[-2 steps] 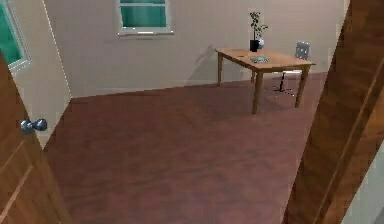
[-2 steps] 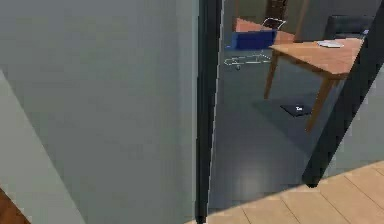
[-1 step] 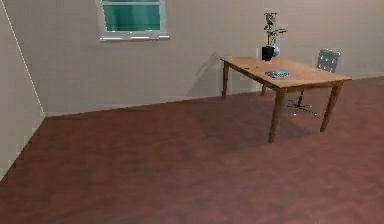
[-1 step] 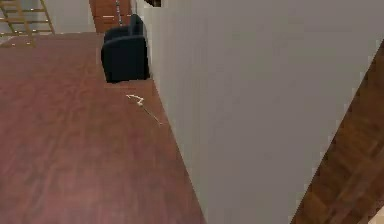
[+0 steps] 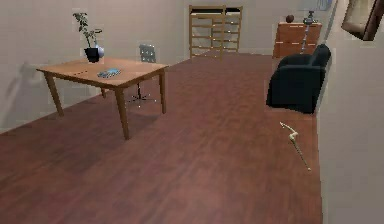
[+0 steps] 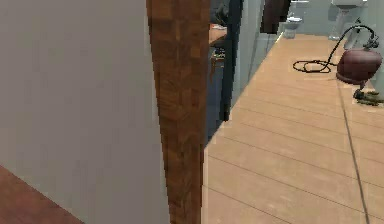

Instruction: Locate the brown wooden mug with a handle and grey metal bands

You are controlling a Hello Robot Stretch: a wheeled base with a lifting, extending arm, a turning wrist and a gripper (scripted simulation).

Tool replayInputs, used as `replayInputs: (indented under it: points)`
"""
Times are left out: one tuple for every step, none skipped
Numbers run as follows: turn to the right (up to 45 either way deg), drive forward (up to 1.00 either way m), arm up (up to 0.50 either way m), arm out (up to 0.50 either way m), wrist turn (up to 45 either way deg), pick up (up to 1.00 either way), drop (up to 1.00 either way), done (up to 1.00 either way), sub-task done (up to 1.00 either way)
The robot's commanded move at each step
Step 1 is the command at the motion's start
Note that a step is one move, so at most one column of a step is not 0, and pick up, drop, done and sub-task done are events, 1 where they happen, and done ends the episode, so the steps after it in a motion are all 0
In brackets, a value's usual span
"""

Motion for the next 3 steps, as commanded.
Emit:
replayInputs:
  points:
    - [6.0,0.00,0.00,0.00,0.0,0.00,0.00,0.00,0.00]
    - [0.0,1.00,0.00,0.00,0.0,0.00,0.00,0.00,0.00]
    - [3.0,0.00,0.00,0.00,0.0,0.00,0.00,0.00,0.00]
